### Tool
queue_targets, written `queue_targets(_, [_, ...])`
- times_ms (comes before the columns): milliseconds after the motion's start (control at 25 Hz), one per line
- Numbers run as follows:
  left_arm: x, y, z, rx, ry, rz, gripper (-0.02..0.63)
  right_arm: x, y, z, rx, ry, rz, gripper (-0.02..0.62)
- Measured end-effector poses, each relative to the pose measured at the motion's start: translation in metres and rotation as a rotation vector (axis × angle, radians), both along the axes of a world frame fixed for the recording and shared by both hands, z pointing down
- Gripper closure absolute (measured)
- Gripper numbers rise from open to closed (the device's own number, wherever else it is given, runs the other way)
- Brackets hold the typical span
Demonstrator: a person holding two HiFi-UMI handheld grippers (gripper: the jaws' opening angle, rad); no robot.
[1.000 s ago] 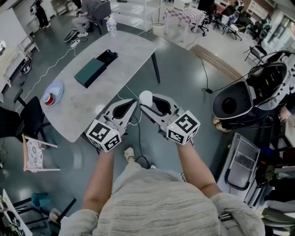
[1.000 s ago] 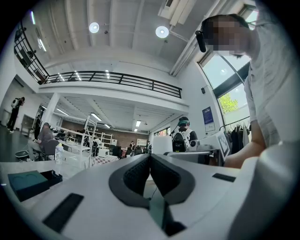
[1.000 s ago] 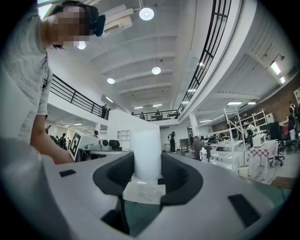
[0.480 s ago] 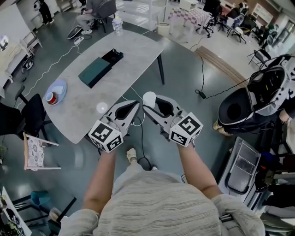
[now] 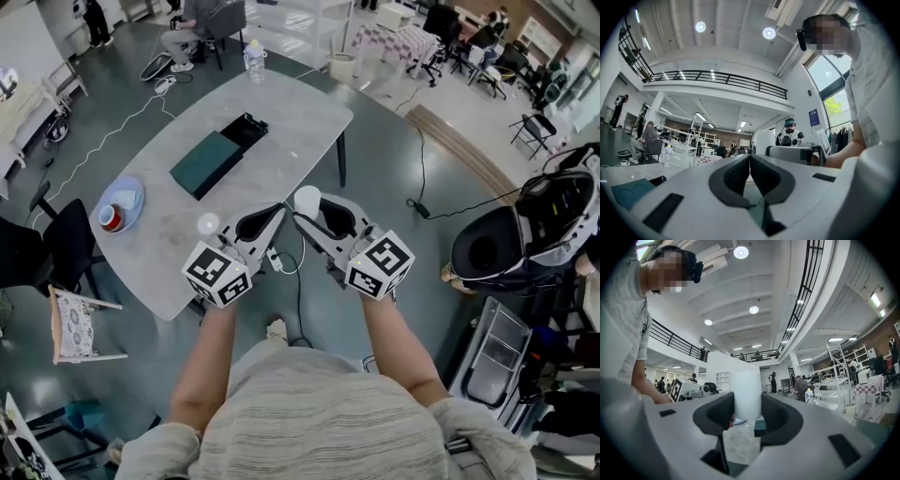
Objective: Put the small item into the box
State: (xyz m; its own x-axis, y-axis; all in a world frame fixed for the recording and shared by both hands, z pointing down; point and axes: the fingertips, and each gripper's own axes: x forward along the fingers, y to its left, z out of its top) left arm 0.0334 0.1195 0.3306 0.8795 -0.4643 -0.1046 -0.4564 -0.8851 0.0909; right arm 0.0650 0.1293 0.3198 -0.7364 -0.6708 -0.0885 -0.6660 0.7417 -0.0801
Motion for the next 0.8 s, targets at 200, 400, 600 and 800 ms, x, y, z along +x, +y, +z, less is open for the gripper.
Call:
queue_targets(200, [-0.024,-0.042,-0.005,0.013,0.006,0.008,0.584,-0.025,-0.041,-0.003,0.008,0.0,0.009,0.4])
queue_targets(400, [-0.048,-0.074,-0.004,0.01,0.014,0.003,0.584,-0.047,-0.071,-0.004,0.014,0.004,0.018,0.4])
queue_targets(600, [-0.058,-0.1,0.003,0.001,0.016,-0.016,0.584,-0.055,-0.098,0.004,-0.006,0.015,0.001,0.4])
queue_targets(800, [-0.064,-0.138,0.012,-0.015,0.025,-0.041,0.584,-0.061,-0.138,0.009,-0.013,0.026,-0.023,0.4])
